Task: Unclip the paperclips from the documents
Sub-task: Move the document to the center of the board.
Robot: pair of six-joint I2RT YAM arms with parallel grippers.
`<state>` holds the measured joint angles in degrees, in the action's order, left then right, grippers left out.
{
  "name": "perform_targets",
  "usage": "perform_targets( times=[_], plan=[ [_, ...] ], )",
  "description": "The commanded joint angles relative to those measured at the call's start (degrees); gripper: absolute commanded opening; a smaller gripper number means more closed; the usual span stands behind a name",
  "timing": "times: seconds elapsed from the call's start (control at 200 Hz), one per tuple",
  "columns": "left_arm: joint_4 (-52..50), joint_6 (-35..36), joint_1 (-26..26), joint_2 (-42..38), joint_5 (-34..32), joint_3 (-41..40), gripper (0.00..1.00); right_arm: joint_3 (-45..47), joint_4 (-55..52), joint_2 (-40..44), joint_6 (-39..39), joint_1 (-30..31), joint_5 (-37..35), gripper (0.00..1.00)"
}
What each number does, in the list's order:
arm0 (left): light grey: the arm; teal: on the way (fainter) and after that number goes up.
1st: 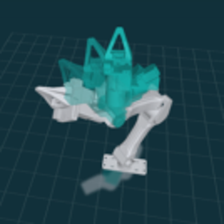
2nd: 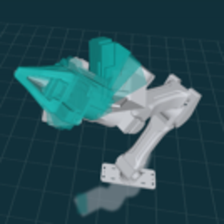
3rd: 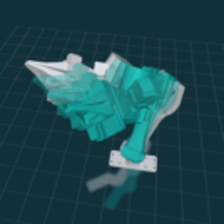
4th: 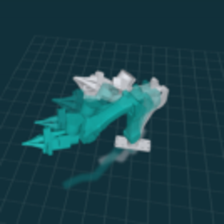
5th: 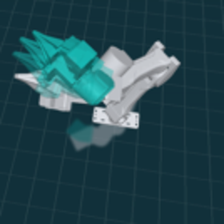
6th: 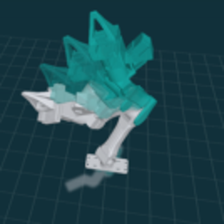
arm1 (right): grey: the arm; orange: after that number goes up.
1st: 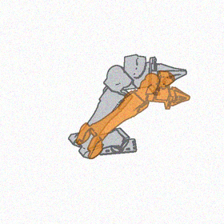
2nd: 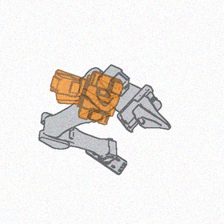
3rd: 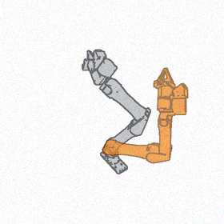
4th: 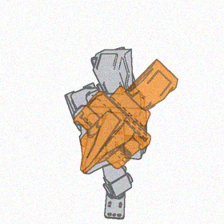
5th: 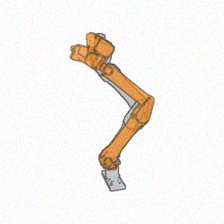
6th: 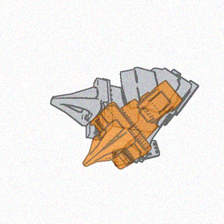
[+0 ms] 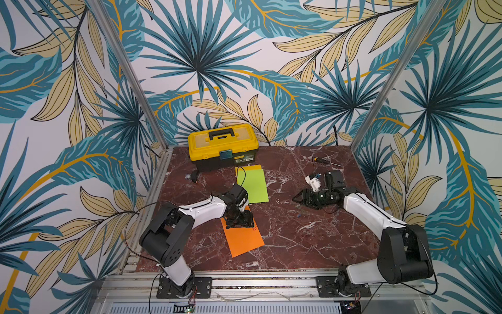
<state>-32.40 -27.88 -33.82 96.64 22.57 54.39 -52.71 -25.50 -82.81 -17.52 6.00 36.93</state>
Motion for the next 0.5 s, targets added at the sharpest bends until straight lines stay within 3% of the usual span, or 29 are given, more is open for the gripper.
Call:
perform_targets(
  times=[0.0, 0.496],
  plan=[
    [-5.5, 1.7, -1.7, 5.1, 2.3, -1.2, 0.63, -0.3, -0.4, 1.1, 0.6, 0.2, 0.5, 0.59],
    [-7.3, 5.0, -5.3, 8.4, 2.7, 5.6, 0.63, 0.6, -0.5, 1.4, 0.7, 0.2, 0.3, 0.59]
  ],
)
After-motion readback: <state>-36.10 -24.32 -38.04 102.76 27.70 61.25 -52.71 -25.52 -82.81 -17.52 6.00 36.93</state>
